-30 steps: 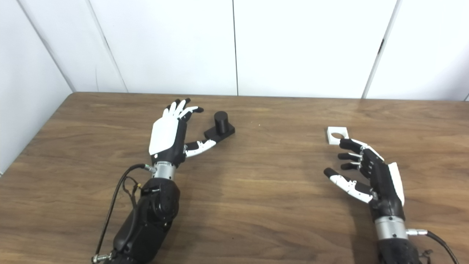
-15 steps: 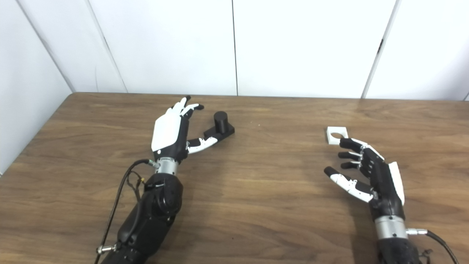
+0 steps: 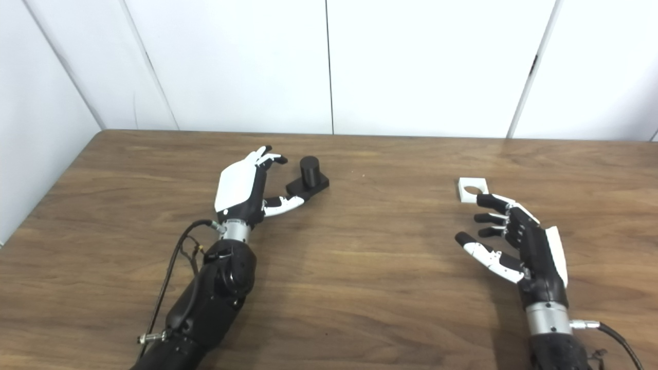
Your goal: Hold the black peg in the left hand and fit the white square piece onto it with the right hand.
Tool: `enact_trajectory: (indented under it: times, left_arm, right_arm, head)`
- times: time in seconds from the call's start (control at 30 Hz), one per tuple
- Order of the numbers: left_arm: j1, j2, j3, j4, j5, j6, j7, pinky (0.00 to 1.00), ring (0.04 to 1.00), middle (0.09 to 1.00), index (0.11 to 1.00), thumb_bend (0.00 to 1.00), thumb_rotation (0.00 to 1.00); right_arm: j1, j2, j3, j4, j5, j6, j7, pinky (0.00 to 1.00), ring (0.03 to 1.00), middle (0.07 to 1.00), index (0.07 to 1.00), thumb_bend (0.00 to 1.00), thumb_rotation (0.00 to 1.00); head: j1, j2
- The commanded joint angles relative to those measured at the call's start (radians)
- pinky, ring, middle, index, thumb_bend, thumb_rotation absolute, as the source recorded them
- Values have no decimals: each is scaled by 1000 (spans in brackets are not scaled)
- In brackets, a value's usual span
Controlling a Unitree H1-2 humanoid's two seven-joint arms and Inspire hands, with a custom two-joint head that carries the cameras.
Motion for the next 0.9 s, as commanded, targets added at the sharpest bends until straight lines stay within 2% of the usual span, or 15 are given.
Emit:
enact_trajectory:
  times: [0.0, 0.17, 0.87]
  left_arm:
    - [-61, 17, -4, 9, 3, -14, 27, 888, 920, 924, 721, 784, 435]
    - [-74, 18, -12, 37, -5, -16, 33, 888, 919, 923, 721, 784, 429]
    - [-142, 1, -55, 160, -31, -15, 63, 906, 942, 944, 724, 766, 441]
  right_arm:
    - [-5, 0, 3, 20, -31, -49, -14, 551, 669, 749, 709, 620, 169]
    - [-9, 2, 2, 29, -29, -58, -17, 554, 667, 750, 708, 629, 194]
    - [-2, 9, 1, 16, -34, -54, -30, 557, 667, 745, 710, 630, 184]
  head:
    - [0, 1]
    - [-4, -2]
    - [-28, -4]
